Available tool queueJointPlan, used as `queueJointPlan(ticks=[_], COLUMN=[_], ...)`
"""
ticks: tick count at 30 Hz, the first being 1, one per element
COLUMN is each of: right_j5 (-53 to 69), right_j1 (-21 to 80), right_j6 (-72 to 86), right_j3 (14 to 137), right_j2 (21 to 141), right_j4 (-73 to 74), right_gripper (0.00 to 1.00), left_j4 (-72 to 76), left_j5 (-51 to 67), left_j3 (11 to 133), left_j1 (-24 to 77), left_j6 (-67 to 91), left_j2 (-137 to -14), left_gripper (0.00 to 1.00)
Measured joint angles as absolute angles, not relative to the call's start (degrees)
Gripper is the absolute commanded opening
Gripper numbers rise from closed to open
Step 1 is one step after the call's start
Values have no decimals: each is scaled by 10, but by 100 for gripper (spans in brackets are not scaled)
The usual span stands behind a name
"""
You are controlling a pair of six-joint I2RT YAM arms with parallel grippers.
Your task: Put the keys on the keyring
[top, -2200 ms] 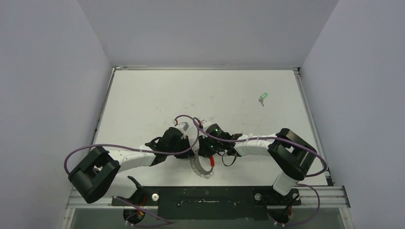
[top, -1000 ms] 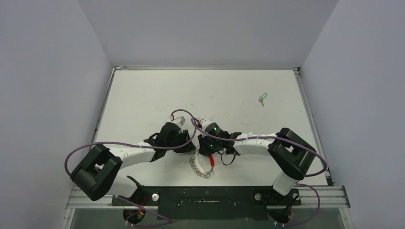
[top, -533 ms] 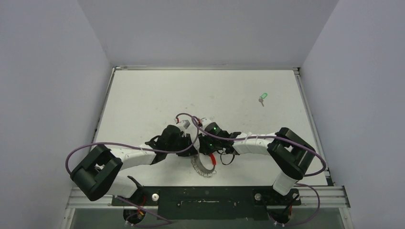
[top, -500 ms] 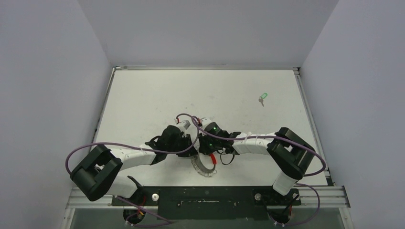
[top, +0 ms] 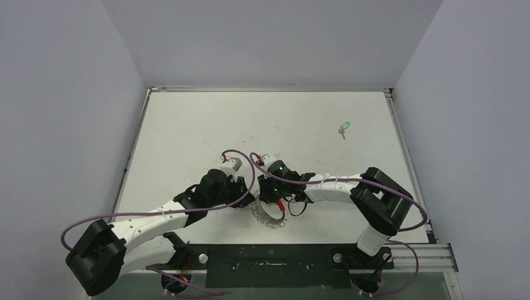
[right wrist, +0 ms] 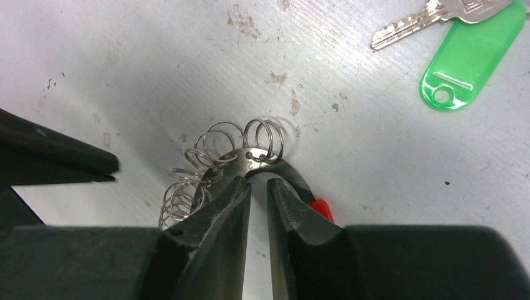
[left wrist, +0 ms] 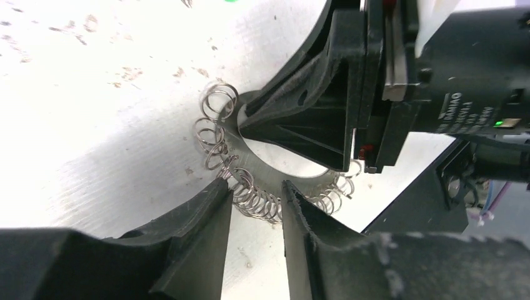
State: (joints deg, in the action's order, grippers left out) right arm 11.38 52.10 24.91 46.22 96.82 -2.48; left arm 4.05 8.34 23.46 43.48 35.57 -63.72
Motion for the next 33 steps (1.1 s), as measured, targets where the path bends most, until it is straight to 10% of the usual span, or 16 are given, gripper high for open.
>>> queueJointPlan(ticks=[12,33], right_j5=[116,142], right_j1=[521,517], right_j6=[218,248], right_j3=[459,408], right_j2=[911,907], right_j4=[-11,0], right_gripper=[31,31], left_j4=[-30,105], left_j5=[-27,84], left_j3=[172,182], left_j1=[434,427], left_j6=[390,423], left_j2=[-460,-685], left_gripper=[47,49])
